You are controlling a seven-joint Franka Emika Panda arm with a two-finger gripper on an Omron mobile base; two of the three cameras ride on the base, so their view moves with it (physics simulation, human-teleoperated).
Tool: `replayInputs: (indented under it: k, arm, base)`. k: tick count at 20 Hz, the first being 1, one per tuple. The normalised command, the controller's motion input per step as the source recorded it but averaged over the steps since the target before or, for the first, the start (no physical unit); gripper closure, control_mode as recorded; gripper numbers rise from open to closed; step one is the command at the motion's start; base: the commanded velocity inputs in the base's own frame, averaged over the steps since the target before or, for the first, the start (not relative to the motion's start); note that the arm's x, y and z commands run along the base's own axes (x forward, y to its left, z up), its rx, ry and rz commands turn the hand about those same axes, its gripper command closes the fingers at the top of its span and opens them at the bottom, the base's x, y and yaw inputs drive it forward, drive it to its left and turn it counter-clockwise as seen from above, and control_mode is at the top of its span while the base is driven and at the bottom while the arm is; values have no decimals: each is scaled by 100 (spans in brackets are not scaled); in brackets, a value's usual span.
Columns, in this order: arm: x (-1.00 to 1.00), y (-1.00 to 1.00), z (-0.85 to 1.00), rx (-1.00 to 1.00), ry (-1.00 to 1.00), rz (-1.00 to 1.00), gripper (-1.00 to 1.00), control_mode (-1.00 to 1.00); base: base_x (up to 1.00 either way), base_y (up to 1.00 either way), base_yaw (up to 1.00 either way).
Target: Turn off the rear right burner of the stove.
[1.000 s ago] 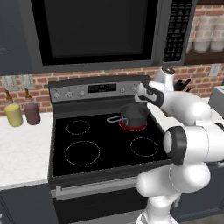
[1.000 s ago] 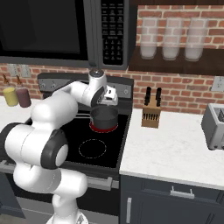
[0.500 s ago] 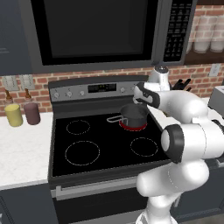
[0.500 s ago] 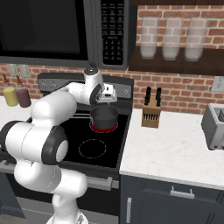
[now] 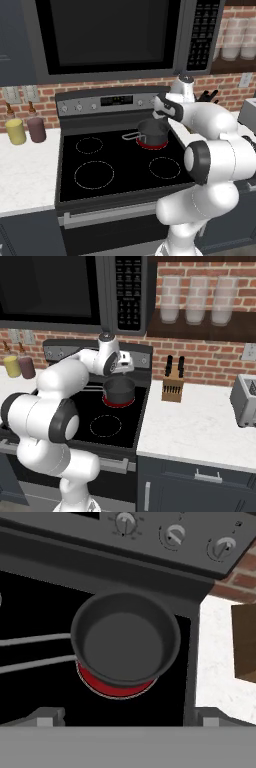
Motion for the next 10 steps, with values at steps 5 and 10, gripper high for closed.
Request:
replayInputs:
  k: [5,10]
  arm:
    - [11,0,0,-10,-4,7,-100,-100]
    - [15,0,0,-11,-3,7,-100,-100]
  base:
    - [0,0,0]
    - [0,0,0]
